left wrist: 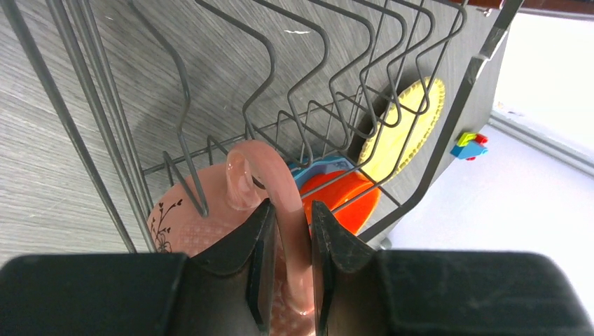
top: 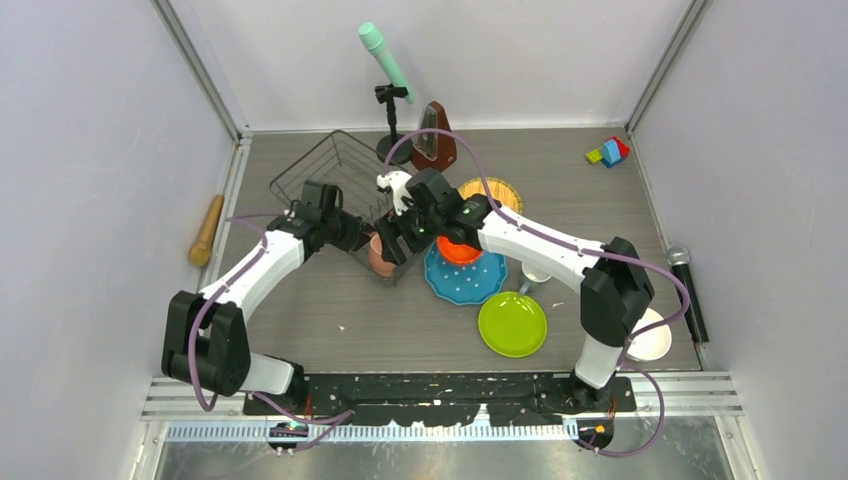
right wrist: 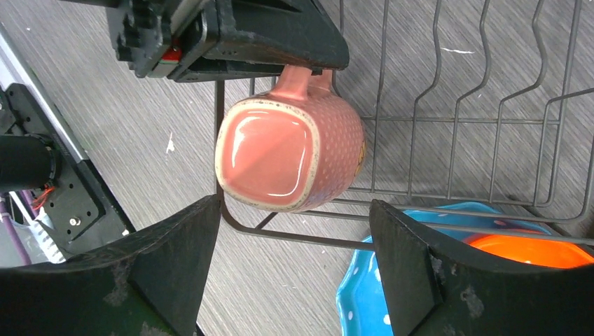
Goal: Load the mixed dishes into the dish rack
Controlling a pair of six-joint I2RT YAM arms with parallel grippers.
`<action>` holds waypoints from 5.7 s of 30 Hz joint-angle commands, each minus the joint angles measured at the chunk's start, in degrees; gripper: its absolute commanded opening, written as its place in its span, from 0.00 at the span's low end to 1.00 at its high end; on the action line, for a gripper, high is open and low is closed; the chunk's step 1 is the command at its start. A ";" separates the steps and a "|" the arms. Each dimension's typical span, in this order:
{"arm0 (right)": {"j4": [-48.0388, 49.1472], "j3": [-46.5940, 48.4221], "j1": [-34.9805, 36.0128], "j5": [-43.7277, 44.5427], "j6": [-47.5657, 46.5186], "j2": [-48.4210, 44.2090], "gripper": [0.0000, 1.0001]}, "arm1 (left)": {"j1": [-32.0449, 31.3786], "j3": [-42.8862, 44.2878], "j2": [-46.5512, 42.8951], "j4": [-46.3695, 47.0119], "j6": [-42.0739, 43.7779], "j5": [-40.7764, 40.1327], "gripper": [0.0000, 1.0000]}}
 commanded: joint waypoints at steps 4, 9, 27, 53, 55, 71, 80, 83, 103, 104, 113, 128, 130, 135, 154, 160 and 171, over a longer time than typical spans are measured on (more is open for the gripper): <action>-1.19 2.82 -0.04 1.66 -4.96 1.00 0.83 | -1.02 -0.96 -2.86 8.36 -1.67 1.10 0.00; 0.60 2.71 -0.04 4.14 -6.98 1.42 0.73 | -1.48 -1.19 -3.86 12.14 -0.62 3.12 0.00; 2.28 3.05 -2.83 1.92 -13.98 2.47 0.66 | -1.73 -6.13 2.45 17.32 -0.15 5.61 0.00; 7.40 4.64 2.72 23.82 12.20 5.85 0.91 | -1.56 1.31 -0.49 1.02 0.27 1.53 0.00; 5.94 4.96 2.94 23.65 12.57 6.45 0.91 | -1.40 1.18 -0.85 1.61 -0.03 1.75 0.00; 6.49 0.34 3.43 10.79 17.19 3.93 0.89 | 0.06 2.12 -0.93 3.07 -0.21 4.14 0.00; 5.89 0.56 4.26 11.74 16.29 4.30 0.79 | 0.63 2.39 -1.83 3.66 -0.76 5.34 0.00; 4.75 1.48 4.35 10.78 15.91 4.60 0.50 | 1.19 2.36 -2.16 3.36 -0.41 5.52 0.00; 1.25 3.19 4.44 10.21 -11.57 5.35 0.05 | 9.30 16.35 -1.30 -22.44 23.80 2.87 0.65; 1.41 3.03 4.40 9.67 -13.20 5.51 0.05 | 9.79 17.04 -0.70 -23.76 25.84 2.78 0.67; -1.04 5.84 4.37 1.00 -20.36 9.27 0.02 | 14.00 16.38 3.96 -26.11 34.89 6.40 0.76; 11.77 -1.74 4.36 3.74 -20.10 4.60 0.00 | 14.92 13.78 8.24 -24.60 34.67 1.28 0.52; 7.34 0.94 4.31 3.15 -22.73 6.11 0.00 | 14.88 13.71 9.15 -24.30 34.74 1.56 0.51; -0.77 6.19 3.58 0.90 -26.14 9.49 0.00 | 14.89 13.45 9.89 -23.31 35.16 1.51 0.44; -2.89 7.23 1.23 -0.99 -19.10 14.15 0.55 | 14.96 10.42 6.69 -22.27 31.95 2.09 0.01; -1.45 8.51 1.11 -0.98 -14.80 10.61 0.92 | 14.93 8.66 4.61 -21.72 28.42 -0.56 0.01; 0.99 9.08 -0.75 2.10 -6.90 3.64 0.98 | 14.88 1.47 -2.86 -19.38 19.89 -4.76 0.01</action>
